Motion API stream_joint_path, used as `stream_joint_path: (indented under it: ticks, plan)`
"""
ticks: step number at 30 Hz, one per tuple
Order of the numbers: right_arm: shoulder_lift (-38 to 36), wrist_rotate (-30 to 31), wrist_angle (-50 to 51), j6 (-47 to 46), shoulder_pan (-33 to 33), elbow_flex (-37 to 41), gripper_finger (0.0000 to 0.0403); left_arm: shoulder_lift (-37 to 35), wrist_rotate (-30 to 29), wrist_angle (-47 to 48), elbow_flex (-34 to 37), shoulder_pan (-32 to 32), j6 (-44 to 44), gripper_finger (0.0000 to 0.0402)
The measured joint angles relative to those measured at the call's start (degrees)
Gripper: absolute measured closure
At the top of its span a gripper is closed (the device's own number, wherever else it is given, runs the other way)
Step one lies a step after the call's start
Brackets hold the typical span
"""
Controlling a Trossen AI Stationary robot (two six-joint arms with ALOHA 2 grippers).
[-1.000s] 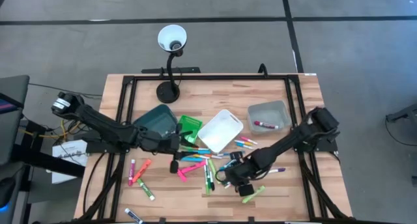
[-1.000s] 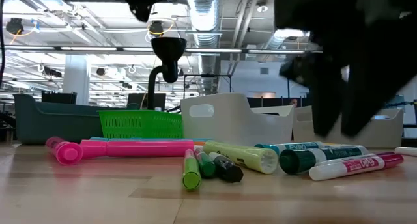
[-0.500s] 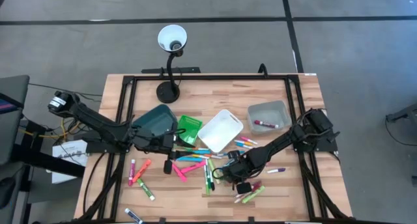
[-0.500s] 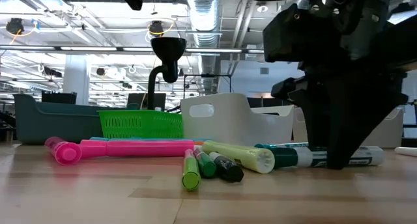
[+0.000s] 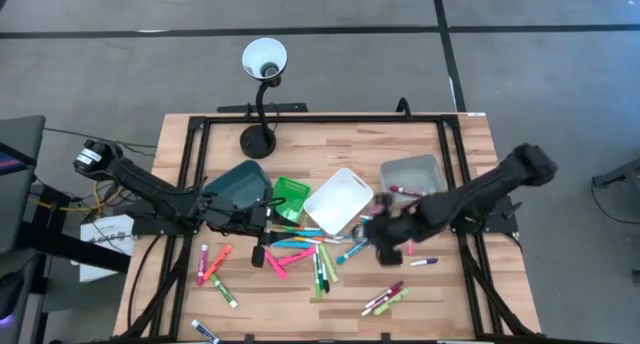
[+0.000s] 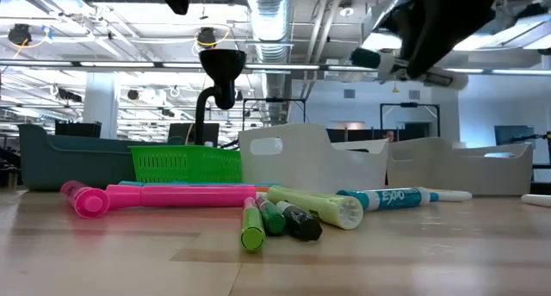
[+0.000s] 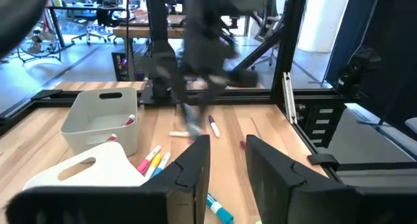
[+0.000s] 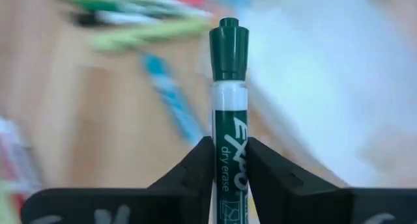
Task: Pick & Place Markers
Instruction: Put the dark green marker pen into the gray bin
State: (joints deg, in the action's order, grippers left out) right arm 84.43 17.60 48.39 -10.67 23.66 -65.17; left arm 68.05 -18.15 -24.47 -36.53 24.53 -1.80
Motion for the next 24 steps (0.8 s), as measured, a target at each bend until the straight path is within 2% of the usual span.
stream_joint_path:
  ticks: [4, 8, 12, 17, 24]
  plan:
    - [-7.7, 7.3, 11.6, -2.3, -2.9, 0.0, 0.0344, 0.0, 0.0, 0.0, 0.0, 0.0, 0.0, 0.0307]
    - [-12.1, 9.9, 19.4, -0.4, -9.0, 0.0, 0.034, 0.0, 0.0, 0.0, 0.0, 0.0, 0.0, 0.0307]
    - [-14.2, 9.5, 21.7, 3.3, -17.0, 1.2, 0.0339, 0.0, 0.0, 0.0, 0.0, 0.0, 0.0, 0.0307]
    - [-15.1, 3.2, 20.8, 5.2, -27.4, 8.4, 0.0339, 0.0, 0.0, 0.0, 0.0, 0.0, -0.2, 0.0307]
    - [-14.7, 0.2, 14.9, 9.6, -35.7, 18.3, 0.0338, 0.0, 0.0, 0.0, 0.0, 0.0, -0.2, 0.0307]
